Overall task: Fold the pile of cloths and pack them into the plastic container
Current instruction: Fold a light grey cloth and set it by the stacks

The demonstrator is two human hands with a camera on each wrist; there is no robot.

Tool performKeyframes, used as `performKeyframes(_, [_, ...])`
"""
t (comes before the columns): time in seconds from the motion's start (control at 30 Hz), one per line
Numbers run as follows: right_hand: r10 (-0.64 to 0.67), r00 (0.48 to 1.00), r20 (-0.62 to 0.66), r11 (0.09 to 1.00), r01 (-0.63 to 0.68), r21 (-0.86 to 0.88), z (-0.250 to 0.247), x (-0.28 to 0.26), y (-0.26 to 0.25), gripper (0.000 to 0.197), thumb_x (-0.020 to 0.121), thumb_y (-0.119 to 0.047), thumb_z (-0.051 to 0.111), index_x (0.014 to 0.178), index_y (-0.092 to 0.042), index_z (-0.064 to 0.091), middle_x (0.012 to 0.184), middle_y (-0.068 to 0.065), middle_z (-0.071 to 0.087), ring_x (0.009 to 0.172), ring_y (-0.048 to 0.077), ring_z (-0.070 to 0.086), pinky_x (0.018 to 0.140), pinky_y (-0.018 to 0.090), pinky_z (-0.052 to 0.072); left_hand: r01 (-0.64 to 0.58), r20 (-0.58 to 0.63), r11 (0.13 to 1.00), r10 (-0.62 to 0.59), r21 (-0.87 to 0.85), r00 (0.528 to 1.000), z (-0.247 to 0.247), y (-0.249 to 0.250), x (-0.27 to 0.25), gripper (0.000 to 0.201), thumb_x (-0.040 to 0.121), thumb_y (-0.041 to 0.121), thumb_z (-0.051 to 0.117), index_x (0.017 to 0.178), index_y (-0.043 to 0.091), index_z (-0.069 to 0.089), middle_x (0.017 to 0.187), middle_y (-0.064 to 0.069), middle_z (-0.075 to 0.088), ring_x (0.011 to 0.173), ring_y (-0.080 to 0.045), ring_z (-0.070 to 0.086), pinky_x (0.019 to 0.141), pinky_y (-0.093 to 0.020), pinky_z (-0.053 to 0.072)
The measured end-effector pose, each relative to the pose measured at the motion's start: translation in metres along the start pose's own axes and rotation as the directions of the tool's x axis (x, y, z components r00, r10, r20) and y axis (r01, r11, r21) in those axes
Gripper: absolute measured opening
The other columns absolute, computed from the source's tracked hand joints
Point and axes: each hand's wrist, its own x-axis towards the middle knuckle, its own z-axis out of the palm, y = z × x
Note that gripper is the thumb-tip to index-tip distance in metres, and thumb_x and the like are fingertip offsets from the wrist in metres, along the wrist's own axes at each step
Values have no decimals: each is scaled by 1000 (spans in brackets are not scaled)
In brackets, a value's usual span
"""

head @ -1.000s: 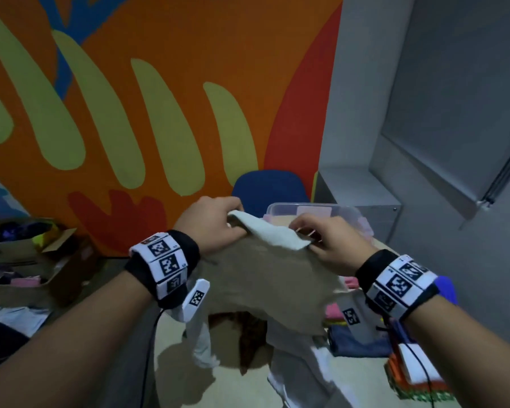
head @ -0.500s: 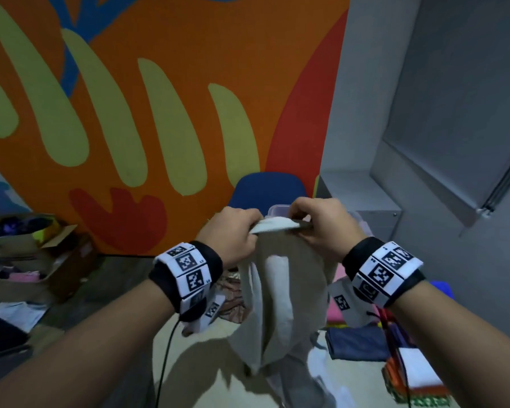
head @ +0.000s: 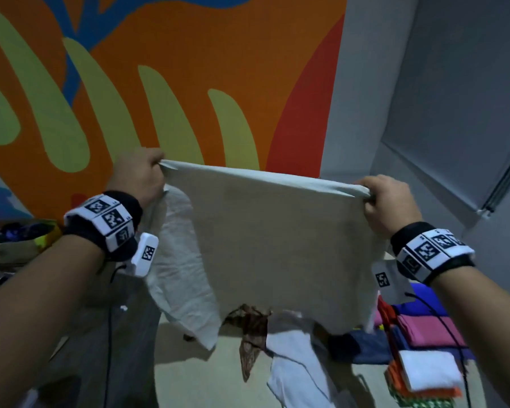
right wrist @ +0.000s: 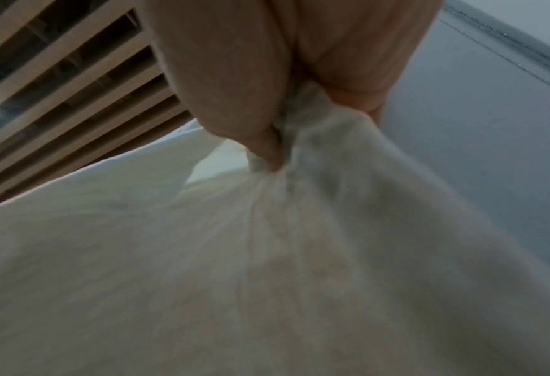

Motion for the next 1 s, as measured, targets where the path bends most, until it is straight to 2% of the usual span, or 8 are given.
performKeyframes(0.1, [-8, 1000, 8, 999, 8, 37, 0, -3, 3, 40, 76, 13, 51, 107, -6, 67, 95, 15, 67, 90, 34, 59, 72, 28, 32, 30, 0, 999, -30, 21, 1000, -1, -10, -2, 26, 83, -7, 43, 87, -2, 68, 78, -17, 54, 76, -24, 42, 68, -32, 31])
performKeyframes(0.2, [-30, 995, 91, 985, 14, 174, 0, -8, 0, 42, 80, 13, 45, 118, -5, 53, 99, 5, 58, 86, 23, 51, 74, 26, 32, 102, -10, 994, -103, -32, 995, 3, -19, -9, 33, 91, -2, 39, 100, 10, 68, 95, -13, 62, 84, -25, 50, 74, -34, 40])
performKeyframes(0.3, [-109, 982, 154, 966, 69, 250, -5, -12, 2, 23, 87, 1, 45, 107, -10, 48, 95, 4, 56, 83, 24, 49, 66, 29, 32, 207, -11, 976, -208, -64, 978, 6, -33, -13, 28, 99, 8, 37, 107, 16, 64, 114, -16, 64, 101, -35, 58, 82, -38, 45])
performKeyframes(0.4, [-178, 960, 218, 961, 121, 250, -5, -12, 9, 12, 94, -1, 46, 96, -11, 52, 94, 6, 56, 87, 25, 51, 69, 18, 37, 217, 57, 976, -217, 11, 975, 12, -50, -21, 23, 102, 13, 41, 108, 12, 63, 114, -19, 65, 104, -38, 58, 78, -35, 40])
performKeyframes(0.53, [-85, 938, 337, 977, 12, 214, 6, -12, 13, 19, 96, -1, 45, 99, -15, 57, 97, 5, 63, 91, 25, 56, 71, 32, 38, 225, 160, 974, -217, -29, 963, 22, -54, -31, 19, 104, 17, 41, 110, 15, 59, 116, -17, 63, 94, -29, 52, 78, -33, 37])
performKeyframes(0.7, [26, 974, 225, 940, -101, 325, 3, -2, 9, 27, 94, -3, 48, 90, -28, 58, 91, -6, 65, 87, 18, 58, 70, 29, 41, 172, 212, 975, -141, -138, 967, 13, -36, -28, 7, 103, 33, 46, 103, 33, 53, 105, -8, 63, 94, -29, 57, 75, -33, 39])
performKeyframes(0.83, [84, 940, 330, 890, -219, 399, -2, -6, 14, 8, 98, -20, 54, 101, -25, 59, 91, -10, 64, 82, 11, 59, 77, 32, 46, 67, 474, 994, -16, -91, 880, 1, -29, -37, 44, 89, 32, 70, 126, 23, 47, 115, 3, 57, 103, -21, 57, 79, -32, 42])
performKeyframes(1.0, [-15, 955, 295, 810, -162, 564, -36, -16, 19, 18, 102, -13, 50, 89, -20, 59, 68, -12, 60, 57, 1, 50, 50, 16, 41, 62, 414, 980, 24, -191, 910, -27, -43, -40, 18, 94, 17, 63, 100, 34, 61, 101, 9, 61, 91, -13, 57, 72, -35, 45])
